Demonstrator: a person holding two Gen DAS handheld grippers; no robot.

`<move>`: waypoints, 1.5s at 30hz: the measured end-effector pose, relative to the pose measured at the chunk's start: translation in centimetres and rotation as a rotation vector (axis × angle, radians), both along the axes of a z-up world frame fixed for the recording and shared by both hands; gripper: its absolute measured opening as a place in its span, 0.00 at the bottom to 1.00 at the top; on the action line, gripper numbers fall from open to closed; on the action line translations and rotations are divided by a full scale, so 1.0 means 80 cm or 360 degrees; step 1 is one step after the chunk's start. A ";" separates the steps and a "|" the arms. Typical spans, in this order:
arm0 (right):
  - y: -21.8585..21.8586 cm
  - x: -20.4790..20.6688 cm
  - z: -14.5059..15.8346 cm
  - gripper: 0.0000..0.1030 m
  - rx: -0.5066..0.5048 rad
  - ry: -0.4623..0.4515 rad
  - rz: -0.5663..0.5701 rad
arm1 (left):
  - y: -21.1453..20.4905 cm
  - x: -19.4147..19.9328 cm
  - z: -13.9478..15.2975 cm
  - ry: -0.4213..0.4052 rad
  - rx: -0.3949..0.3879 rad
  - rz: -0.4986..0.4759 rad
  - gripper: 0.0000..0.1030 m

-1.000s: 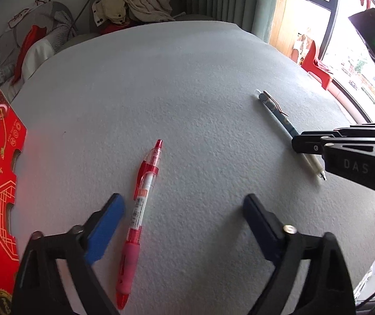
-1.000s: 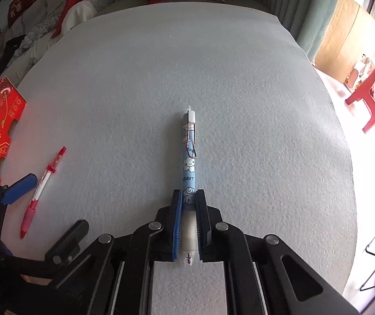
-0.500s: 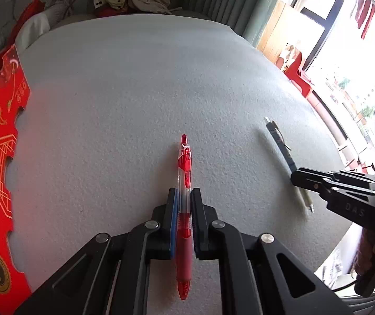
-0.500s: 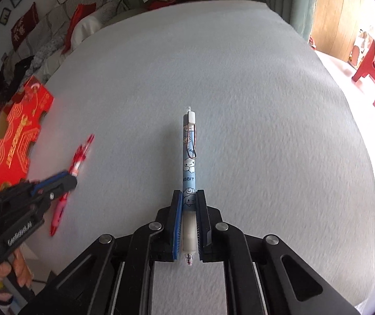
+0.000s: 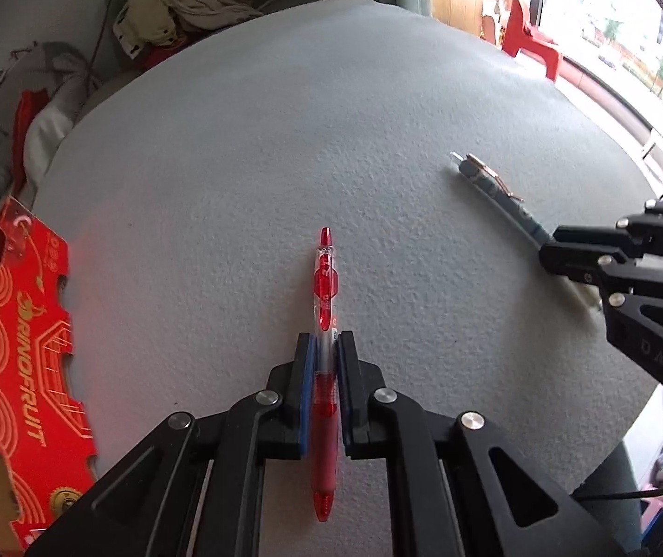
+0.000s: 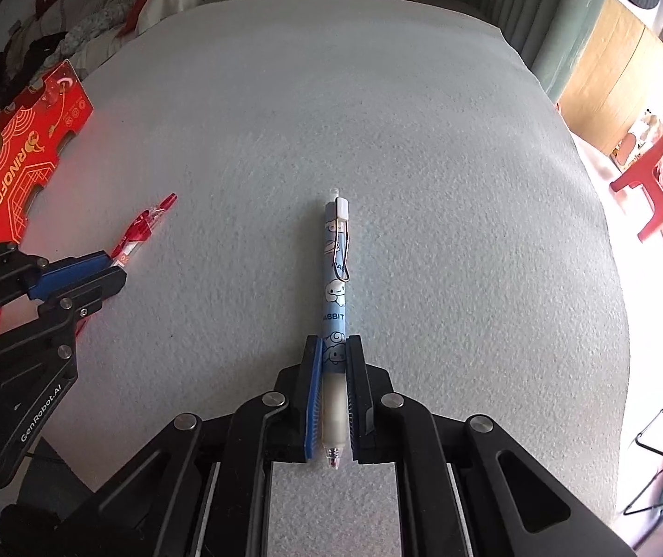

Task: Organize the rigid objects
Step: 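Carry the red pen in the left tool while the right tool carries the blue pen to the box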

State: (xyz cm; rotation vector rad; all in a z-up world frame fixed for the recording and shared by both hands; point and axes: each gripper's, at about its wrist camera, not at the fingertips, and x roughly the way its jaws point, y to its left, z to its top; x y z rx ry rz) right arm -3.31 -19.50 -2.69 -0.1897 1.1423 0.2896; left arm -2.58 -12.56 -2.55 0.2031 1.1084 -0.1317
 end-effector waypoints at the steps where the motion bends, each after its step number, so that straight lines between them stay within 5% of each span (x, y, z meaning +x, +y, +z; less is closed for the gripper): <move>1: -0.007 -0.004 0.005 0.10 0.0095 -0.0014 -0.0040 | 0.014 -0.005 -0.003 0.0003 -0.0141 0.0029 0.10; 5: -0.015 -0.020 0.022 0.10 0.0301 -0.0059 -0.0103 | 0.038 -0.019 0.000 -0.0058 -0.0359 0.0169 0.10; 12: -0.020 -0.052 0.043 0.10 0.0527 -0.0145 -0.0201 | 0.047 -0.051 0.037 -0.0236 -0.0474 0.0261 0.10; 25: 0.016 -0.104 0.087 0.10 0.0556 -0.0440 -0.0265 | 0.070 -0.121 0.087 -0.0521 -0.0408 0.0267 0.10; 45: 0.105 -0.122 0.139 0.10 0.0574 -0.0556 -0.0015 | 0.146 -0.168 0.140 -0.0743 -0.0437 0.0431 0.10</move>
